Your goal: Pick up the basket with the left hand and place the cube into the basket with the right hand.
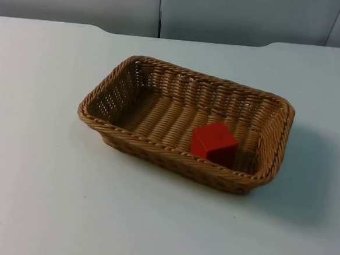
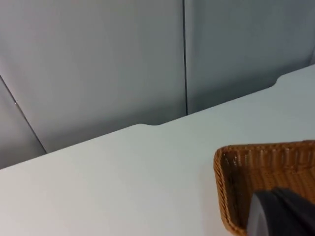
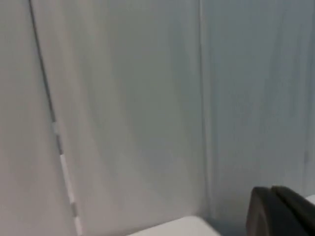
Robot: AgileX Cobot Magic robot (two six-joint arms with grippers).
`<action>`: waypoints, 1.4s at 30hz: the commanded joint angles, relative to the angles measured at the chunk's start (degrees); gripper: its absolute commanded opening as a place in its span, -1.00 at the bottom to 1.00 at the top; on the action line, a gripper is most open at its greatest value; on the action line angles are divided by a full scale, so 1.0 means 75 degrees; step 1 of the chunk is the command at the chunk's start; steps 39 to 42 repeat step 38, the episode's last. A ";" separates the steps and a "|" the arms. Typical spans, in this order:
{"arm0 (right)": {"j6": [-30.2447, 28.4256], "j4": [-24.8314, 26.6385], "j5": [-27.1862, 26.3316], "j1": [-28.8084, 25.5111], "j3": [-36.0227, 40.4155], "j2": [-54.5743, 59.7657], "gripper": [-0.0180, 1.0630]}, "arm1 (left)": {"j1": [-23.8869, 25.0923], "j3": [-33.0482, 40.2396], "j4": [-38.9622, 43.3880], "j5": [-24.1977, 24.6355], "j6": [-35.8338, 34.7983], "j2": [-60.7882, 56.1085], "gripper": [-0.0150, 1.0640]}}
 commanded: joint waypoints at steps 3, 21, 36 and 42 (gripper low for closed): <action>-0.1341 0.2380 0.0580 0.0158 0.0457 -0.0754 -0.97 | -0.0047 0.1179 -0.0103 -0.0170 0.0078 -0.1382 -0.97; -0.3765 0.4026 0.3397 0.0907 0.1680 -0.1979 -0.97 | -0.0047 0.3381 0.0364 0.1513 -0.0483 -0.5589 -0.97; -0.3939 0.4084 0.3023 0.0925 0.2905 -0.1979 -0.97 | -0.0047 0.3826 0.0925 0.1889 -0.1277 -0.5710 -0.97; -0.3939 0.4074 0.3023 0.0943 0.2905 -0.1979 -0.97 | -0.0047 0.3935 0.0943 0.2225 -0.1375 -0.5710 -0.97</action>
